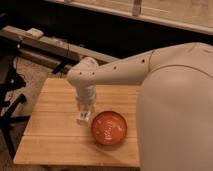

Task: Place the bottle in the ceramic bowl

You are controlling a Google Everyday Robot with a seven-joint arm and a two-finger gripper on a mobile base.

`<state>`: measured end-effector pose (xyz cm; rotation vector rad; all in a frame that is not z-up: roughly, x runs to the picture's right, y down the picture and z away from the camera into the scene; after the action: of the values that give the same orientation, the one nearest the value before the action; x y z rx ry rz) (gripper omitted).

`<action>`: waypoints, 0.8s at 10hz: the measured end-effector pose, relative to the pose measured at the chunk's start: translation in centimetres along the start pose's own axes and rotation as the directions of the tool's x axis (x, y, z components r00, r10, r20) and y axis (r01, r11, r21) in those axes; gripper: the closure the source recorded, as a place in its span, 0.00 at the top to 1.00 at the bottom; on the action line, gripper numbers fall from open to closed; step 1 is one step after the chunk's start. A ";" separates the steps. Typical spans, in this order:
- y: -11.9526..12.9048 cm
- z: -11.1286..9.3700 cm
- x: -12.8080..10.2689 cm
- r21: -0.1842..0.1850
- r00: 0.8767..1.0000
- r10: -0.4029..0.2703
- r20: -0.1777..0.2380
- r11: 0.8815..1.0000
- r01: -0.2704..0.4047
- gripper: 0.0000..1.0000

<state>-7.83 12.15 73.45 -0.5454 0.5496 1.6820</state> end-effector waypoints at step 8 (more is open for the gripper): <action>-9.7 3.6 0.4 0.008 0.969 0.245 -0.017 0.970 -0.245 0.35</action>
<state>1.48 16.31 75.38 -0.5046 0.6561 1.9101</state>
